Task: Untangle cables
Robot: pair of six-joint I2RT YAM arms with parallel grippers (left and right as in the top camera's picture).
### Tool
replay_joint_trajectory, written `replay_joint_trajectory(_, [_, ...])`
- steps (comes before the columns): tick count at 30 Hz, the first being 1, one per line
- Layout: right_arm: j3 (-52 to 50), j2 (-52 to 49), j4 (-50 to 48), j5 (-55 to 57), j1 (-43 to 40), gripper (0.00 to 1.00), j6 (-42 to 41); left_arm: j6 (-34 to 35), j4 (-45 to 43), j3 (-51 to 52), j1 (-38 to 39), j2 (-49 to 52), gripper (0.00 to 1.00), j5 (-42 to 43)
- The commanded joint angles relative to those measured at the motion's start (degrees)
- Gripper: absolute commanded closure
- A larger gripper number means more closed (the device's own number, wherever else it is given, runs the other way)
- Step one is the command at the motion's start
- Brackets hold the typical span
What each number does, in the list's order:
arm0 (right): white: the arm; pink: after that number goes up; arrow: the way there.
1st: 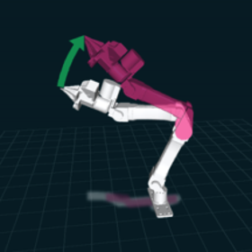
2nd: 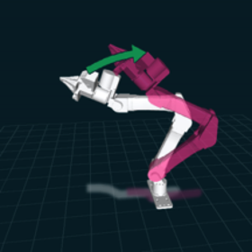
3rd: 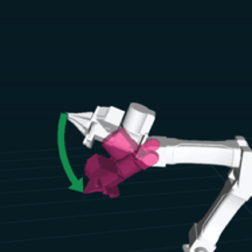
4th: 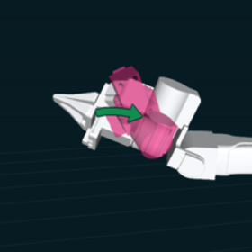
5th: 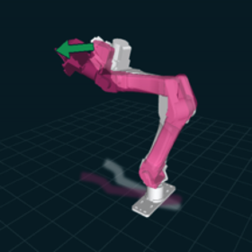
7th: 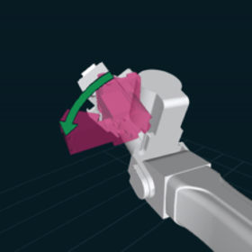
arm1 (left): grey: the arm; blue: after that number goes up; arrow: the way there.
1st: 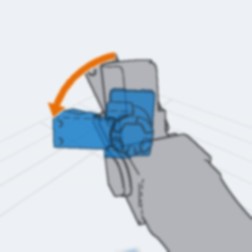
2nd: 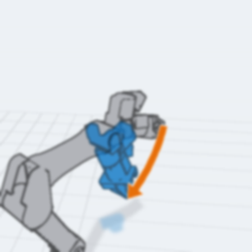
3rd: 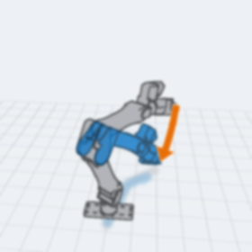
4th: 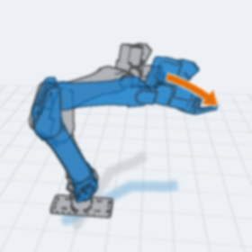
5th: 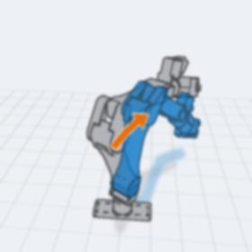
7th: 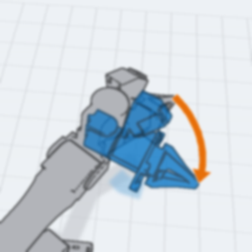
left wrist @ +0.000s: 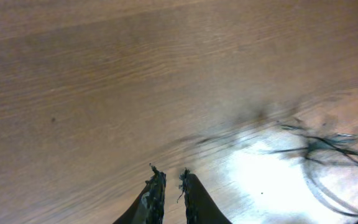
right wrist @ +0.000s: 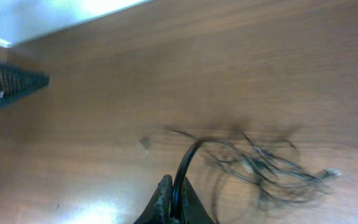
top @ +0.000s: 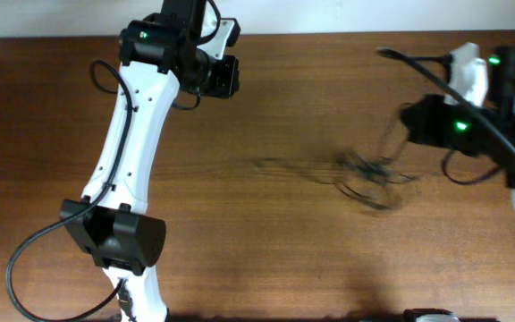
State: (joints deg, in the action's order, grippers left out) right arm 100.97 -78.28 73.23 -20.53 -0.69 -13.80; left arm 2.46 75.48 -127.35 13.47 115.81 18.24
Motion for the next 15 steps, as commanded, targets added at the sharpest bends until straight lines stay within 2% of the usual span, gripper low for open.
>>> replay_joint_trajectory(1, [-0.28, 3.65, 1.55, -0.31, -4.66, 0.96, -1.68, -0.11, 0.68, 0.66, -0.2, -1.92, 0.85, -4.04])
replay_joint_trajectory(4, [-0.31, 2.05, 1.9, -6.56, -2.38, 0.96, -2.01, -0.11, 0.59, 1.33, -0.22, -1.2, 0.82, -4.17])
replay_joint_trajectory(7, [0.28, -1.97, -4.98, -6.71, 8.98, 0.96, -6.14, -0.07, -0.13, 1.33, -2.47, -0.13, 0.8, -4.13])
replay_joint_trajectory(9, [7.19, -7.98, -8.59, -5.7, 19.5, 0.96, -6.62, -0.09, 0.74, 1.33, -5.14, 1.31, 0.8, -3.58])
replay_joint_trajectory(10, [7.89, -9.73, -8.5, -5.35, 20.31, 0.96, -6.64, -0.09, 0.94, 1.33, -5.4, 1.4, 0.8, -2.99])
replay_joint_trajectory(13, [7.69, -19.23, 0.5, 2.82, 20.22, 0.96, -6.6, -0.11, 0.98, 1.33, -5.4, 1.4, 0.8, -2.99])
replay_joint_trajectory(14, [7.69, -24.04, 3.06, 3.82, 20.13, 0.85, -5.92, -0.09, 1.18, 1.33, -5.38, 1.4, 0.8, -2.56])
replay_joint_trajectory(15, [7.69, -28.57, 4.35, 5.68, 20.11, 0.41, -5.92, -0.13, 1.44, 1.33, -5.35, 1.46, 0.8, -2.16])
